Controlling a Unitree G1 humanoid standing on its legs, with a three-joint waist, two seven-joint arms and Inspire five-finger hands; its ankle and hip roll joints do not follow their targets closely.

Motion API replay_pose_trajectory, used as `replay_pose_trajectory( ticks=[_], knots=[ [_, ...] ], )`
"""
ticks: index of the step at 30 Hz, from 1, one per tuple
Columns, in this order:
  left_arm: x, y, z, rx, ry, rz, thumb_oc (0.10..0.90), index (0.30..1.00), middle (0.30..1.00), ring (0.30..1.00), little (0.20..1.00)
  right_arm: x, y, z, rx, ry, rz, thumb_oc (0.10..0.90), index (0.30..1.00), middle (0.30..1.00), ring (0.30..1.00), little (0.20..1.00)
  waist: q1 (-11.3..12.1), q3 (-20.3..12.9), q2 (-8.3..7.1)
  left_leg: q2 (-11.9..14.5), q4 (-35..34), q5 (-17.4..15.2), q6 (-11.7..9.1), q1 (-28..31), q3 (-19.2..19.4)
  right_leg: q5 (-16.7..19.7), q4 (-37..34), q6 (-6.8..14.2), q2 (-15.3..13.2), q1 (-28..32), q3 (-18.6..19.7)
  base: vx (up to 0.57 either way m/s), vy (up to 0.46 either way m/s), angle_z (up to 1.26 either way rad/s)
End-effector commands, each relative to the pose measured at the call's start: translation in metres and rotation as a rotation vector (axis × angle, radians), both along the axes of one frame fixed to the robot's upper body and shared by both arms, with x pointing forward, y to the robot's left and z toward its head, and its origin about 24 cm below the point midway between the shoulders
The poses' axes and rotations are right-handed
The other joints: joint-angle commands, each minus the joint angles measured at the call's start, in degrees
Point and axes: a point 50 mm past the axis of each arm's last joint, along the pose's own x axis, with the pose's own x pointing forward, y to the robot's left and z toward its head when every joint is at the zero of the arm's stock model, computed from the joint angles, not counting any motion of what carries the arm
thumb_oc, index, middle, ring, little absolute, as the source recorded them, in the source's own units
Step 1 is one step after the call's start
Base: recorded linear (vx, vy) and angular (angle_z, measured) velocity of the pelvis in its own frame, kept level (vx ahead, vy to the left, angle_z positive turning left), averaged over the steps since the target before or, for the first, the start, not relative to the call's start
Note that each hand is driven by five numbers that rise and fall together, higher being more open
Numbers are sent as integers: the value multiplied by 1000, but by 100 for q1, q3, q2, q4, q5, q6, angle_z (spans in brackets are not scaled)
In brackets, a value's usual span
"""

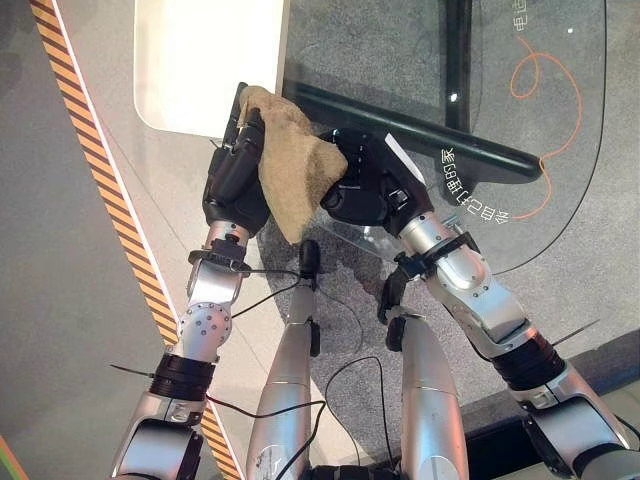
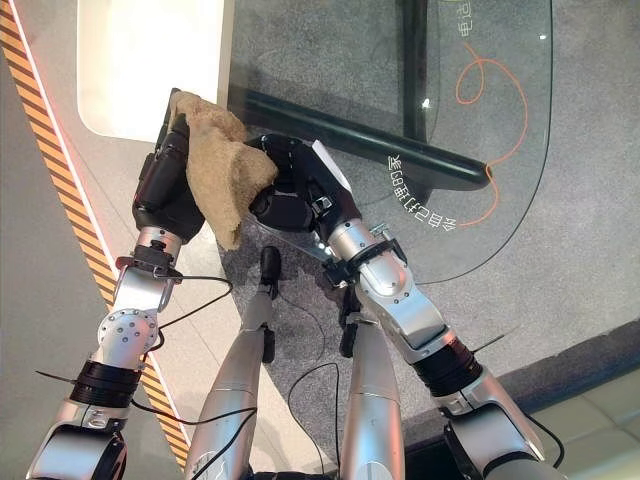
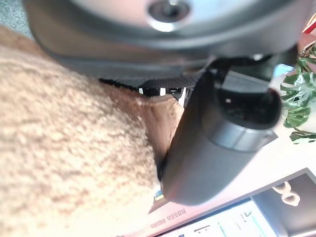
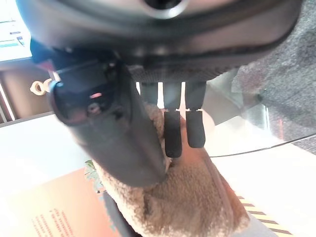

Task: Wipe the table with a cloth and put it in the basket.

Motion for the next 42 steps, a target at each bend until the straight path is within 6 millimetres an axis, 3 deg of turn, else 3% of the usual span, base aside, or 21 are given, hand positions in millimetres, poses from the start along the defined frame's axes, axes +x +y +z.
replay_pose_trajectory(
  ticks=[1, 13, 14, 15, 16, 42],
  knots=[
    [-14, -26, 62, 31, -348, -162, 800, 900, 900, 900, 900, -14, 22, 60, 105, -274, 100, 100, 300, 300, 300, 200, 91, -143, -165, -275, 654, -1047, 112, 252, 282, 1278, -1989, 452, 29, 585, 41, 0, 0, 0],
    [-14, -29, 64, 76, -370, -169, 800, 900, 900, 900, 900, -6, 13, 60, 116, -280, -9, 100, 300, 300, 300, 200, 74, -143, -136, -298, 675, -1074, 127, 264, 266, 1278, -1981, 447, 23, 580, 65, 0, 0, 0],
    [-14, -29, 64, 80, -371, -167, 361, 524, 524, 524, 461, -6, 13, 60, 115, -281, -8, 100, 300, 300, 300, 200, 72, -143, -135, -301, 676, -1073, 127, 264, 263, 1279, -1977, 448, 26, 576, 69, 0, 0, 0],
    [-14, -29, 64, 80, -372, -167, 292, 465, 465, 465, 392, -6, 13, 61, 114, -282, -8, 100, 300, 300, 300, 200, 72, -143, -134, -301, 675, -1072, 126, 264, 262, 1280, -1978, 447, 26, 574, 71, 0, 0, 0],
    [-15, -29, 64, 82, -377, -169, 100, 300, 300, 300, 200, -6, 13, 61, 114, -283, -6, 100, 300, 300, 300, 200, 75, -143, -132, -304, 668, -1070, 127, 267, 255, 1280, -1981, 447, 27, 578, 73, 0, 0, 0],
    [-15, -28, 67, 94, -405, -164, 100, 300, 300, 300, 200, -10, 19, 64, 95, -298, 34, 100, 300, 300, 300, 200, 65, -143, -119, -303, 647, -1076, 136, 288, 259, 1276, -1989, 444, 36, 580, 104, 0, 0, 0]
  ],
)
